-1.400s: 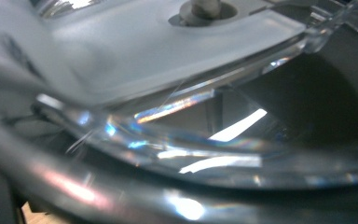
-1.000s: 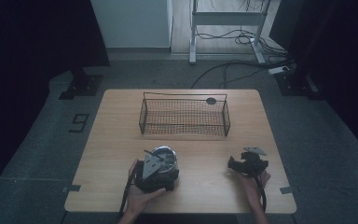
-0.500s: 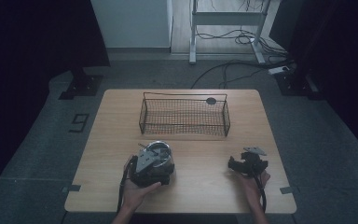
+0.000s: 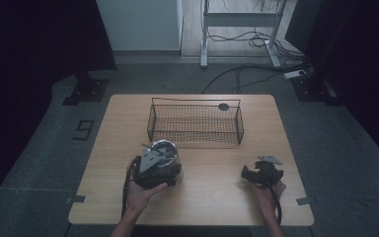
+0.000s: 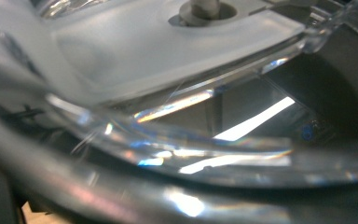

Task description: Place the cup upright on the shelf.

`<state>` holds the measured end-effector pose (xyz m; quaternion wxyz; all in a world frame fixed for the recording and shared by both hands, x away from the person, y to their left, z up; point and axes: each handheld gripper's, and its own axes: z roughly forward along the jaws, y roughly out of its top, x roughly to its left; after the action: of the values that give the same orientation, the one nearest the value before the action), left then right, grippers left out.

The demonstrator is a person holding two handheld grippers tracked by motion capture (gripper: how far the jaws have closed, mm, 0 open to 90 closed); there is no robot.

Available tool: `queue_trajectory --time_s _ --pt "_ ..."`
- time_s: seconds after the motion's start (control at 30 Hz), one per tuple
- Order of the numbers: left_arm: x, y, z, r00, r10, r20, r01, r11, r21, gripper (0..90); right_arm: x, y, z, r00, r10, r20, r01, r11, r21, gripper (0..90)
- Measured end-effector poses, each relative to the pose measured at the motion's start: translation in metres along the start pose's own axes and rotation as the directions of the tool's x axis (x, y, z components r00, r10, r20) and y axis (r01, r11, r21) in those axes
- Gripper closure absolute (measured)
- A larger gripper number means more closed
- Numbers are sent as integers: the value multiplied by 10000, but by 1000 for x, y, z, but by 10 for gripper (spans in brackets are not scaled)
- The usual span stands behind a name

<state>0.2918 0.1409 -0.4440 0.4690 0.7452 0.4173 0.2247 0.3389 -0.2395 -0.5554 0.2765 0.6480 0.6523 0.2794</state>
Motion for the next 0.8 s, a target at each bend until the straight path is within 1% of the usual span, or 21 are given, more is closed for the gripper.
queue_trajectory --time_s 0.23,0.43,0.5,0.73,0.8 --pt "6 7 2 10000 -84 -42 84 10000 0 41 0 0 0 10000 -24 18 24 10000 -43 48" --pt "11 15 3 9998 -117 -158 117 9999 -12 41 1 0 0 10000 -37 24 37 10000 -49 51" --pt "13 19 3 9997 -195 -171 195 9998 21 41 1 0 0 10000 -36 21 37 10000 -50 51" --pt "16 28 7 9996 -112 -264 112 9999 -10 41 1 0 -1 10000 -32 7 32 10000 -52 55" --pt "18 31 10 9995 -280 -169 281 9996 67 41 0 0 0 10000 -19 -12 19 10000 -47 55"
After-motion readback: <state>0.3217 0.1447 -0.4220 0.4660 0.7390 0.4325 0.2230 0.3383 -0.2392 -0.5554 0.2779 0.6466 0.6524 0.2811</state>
